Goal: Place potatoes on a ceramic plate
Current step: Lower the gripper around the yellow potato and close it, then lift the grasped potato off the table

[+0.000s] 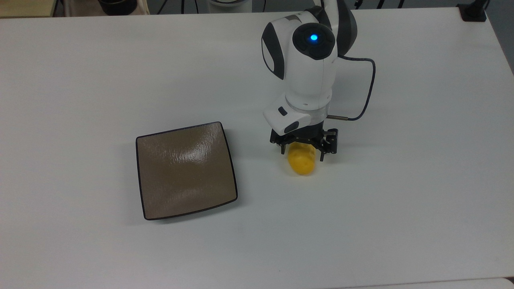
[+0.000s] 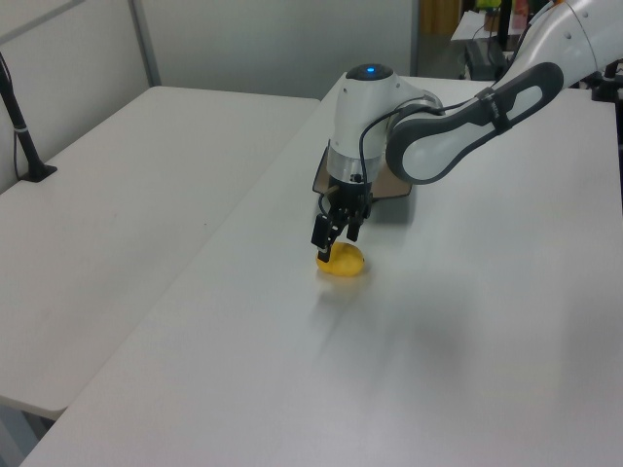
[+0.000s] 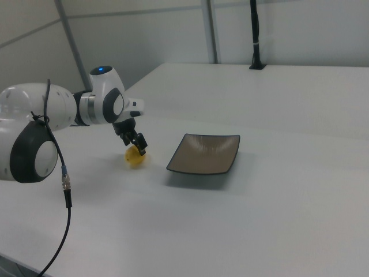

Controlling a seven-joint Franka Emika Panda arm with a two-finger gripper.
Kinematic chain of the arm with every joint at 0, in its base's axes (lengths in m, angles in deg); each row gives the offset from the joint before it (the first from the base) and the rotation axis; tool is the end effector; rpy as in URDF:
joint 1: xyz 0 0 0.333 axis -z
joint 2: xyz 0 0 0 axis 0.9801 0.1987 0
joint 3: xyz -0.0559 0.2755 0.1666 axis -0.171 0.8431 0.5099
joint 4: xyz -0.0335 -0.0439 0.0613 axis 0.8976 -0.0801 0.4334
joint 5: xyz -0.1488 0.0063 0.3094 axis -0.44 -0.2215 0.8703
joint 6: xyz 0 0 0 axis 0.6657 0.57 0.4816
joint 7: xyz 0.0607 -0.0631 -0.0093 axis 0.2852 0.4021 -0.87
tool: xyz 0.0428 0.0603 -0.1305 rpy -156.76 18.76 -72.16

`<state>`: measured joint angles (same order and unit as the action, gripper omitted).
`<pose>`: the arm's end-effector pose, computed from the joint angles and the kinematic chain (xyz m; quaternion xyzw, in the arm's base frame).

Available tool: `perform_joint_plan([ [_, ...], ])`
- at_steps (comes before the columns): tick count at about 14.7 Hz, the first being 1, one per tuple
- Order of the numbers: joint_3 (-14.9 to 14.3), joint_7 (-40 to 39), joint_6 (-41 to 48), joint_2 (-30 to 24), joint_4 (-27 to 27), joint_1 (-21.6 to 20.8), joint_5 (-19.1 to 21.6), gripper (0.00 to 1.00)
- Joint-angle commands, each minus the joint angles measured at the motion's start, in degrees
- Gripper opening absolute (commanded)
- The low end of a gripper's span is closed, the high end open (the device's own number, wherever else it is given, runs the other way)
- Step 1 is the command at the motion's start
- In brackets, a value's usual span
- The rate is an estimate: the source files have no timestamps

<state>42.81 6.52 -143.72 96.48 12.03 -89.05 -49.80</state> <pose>0.6652 0.2406 0.3256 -0.9916 0.0846 -0.0874 0.0443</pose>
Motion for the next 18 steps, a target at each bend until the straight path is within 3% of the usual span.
perform_joint_plan([
  [1, -0.4, -0.8, 0.9, 2.1, -1.8, -0.5, -1.9, 1.0],
  [5, -0.4, -0.8, 0.9, 2.5, -1.8, -0.4, -2.2, 0.98],
  [8, -0.4, -0.8, 0.9, 2.5, -1.8, -0.4, -2.4, 0.5],
  [9, -0.4, -0.7, 0.9, 2.5, -1.8, -0.4, -2.4, 0.46],
  [18, -0.3, -0.8, 3.5, -0.7, -1.7, 0.4, -2.2, 0.46],
])
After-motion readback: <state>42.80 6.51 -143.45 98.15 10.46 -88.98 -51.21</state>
